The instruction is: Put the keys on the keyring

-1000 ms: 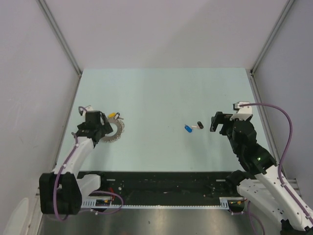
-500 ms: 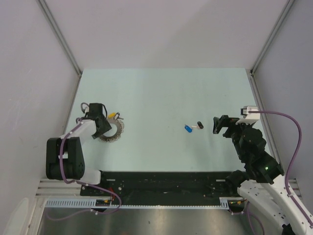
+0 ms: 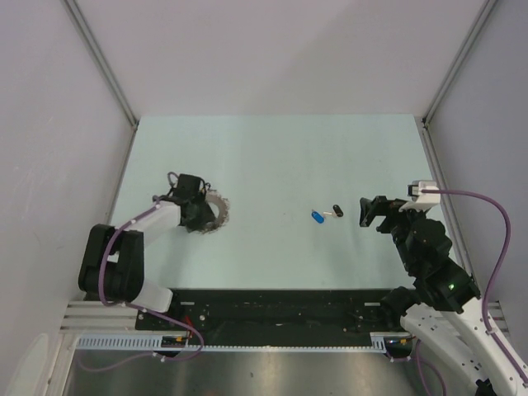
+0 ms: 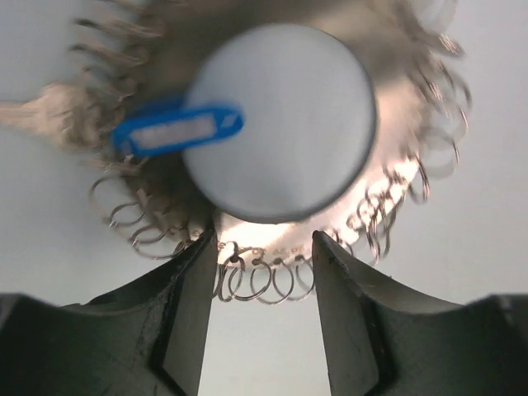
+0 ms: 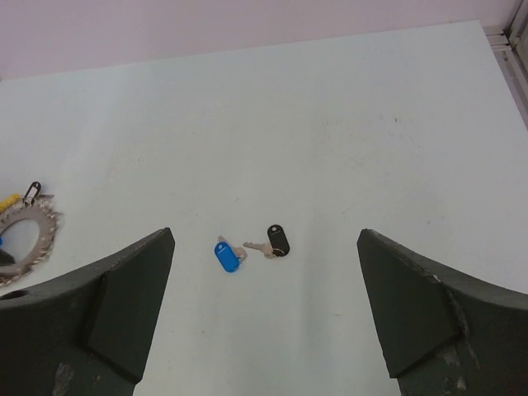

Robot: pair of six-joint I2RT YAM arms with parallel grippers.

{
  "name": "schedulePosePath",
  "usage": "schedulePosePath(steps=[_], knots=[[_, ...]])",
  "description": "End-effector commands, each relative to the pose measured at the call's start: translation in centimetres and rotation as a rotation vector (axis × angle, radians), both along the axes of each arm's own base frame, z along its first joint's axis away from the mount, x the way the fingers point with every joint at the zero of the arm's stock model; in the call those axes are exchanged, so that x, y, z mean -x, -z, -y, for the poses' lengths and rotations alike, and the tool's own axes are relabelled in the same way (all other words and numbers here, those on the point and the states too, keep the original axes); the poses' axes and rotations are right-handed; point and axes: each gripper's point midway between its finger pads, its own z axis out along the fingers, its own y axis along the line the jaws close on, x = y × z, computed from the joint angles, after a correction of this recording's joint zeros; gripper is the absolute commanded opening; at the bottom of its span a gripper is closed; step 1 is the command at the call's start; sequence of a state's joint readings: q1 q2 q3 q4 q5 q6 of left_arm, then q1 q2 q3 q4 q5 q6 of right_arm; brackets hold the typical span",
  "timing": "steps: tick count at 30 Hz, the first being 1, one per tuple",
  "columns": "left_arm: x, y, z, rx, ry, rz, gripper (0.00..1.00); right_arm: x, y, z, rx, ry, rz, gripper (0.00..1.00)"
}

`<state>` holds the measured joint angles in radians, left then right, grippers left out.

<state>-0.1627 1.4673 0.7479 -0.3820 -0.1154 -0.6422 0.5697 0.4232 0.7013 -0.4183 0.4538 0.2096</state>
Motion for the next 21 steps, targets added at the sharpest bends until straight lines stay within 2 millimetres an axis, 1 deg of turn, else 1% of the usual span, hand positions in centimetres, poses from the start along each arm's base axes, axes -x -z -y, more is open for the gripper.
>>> schedulePosePath(steps=[1,2,3,5,6,7,9,10,11,12,13,14,15,16,17,18,21], knots=[[0.5,-1.1,9.7,0.274,0.072,-0.029,0.56,0.0,-1.1,-0.3,-0.022,-0.018,0.040,1.00],[0.1,-1.7,10.8,0.285,0.083,-0.014,0.57,0.0,-1.0,-0.3,-0.022,-0.019,0.039,1.00],[-0.9,-3.3,12.8,0.300,0.108,0.028,0.61,0.0,-1.0,-0.4,-0.021,-0.022,0.037,1.00],[-1.6,-4.7,14.3,0.302,0.137,0.058,0.65,-0.1,-0.9,-0.6,-0.015,-0.037,0.033,1.00],[-2.6,-6.4,15.3,0.294,0.160,0.106,0.68,-0.2,-0.7,-0.8,-0.010,-0.045,0.026,1.00],[-2.9,-7.5,15.7,0.291,0.177,0.130,0.69,-0.2,-0.6,-1.1,-0.007,-0.062,0.021,1.00],[-3.5,-9.2,15.4,0.241,0.187,0.188,0.73,-0.4,-0.2,-1.8,0.011,-0.091,0.007,1.00],[-3.6,-9.6,14.9,0.221,0.180,0.203,0.74,-0.4,-0.1,-2.4,0.014,-0.121,-0.001,1.00],[-3.3,-10.9,14.2,0.203,0.178,0.240,0.74,-0.5,0.2,-2.7,0.018,-0.138,-0.011,1.00],[-3.0,-10.6,13.2,0.169,0.166,0.243,0.75,-0.6,0.3,-3.2,0.023,-0.159,-0.017,1.00],[-3.0,-10.8,11.6,0.105,0.127,0.270,0.75,-0.7,0.8,-3.9,0.028,-0.191,-0.038,1.00],[-2.5,-11.5,10.7,0.080,0.120,0.296,0.75,-0.8,1.0,-4.3,0.031,-0.209,-0.046,1.00],[-1.6,-10.4,9.6,0.042,0.116,0.278,0.75,-0.9,1.1,-4.6,0.039,-0.222,-0.051,1.00],[-1.2,-10.1,8.9,0.017,0.109,0.280,0.75,-1.0,1.5,-5.2,0.046,-0.250,-0.067,1.00],[-0.7,-10.2,8.5,0.008,0.120,0.285,0.75,-1.0,1.7,-5.5,0.053,-0.268,-0.075,1.00],[0.3,-9.0,7.9,-0.012,0.127,0.255,0.76,-1.1,1.8,-5.9,0.056,-0.286,-0.078,1.00],[1.7,-7.8,7.2,-0.035,0.166,0.241,0.77,-0.9,2.6,-7.5,0.074,-0.375,-0.109,1.00]])
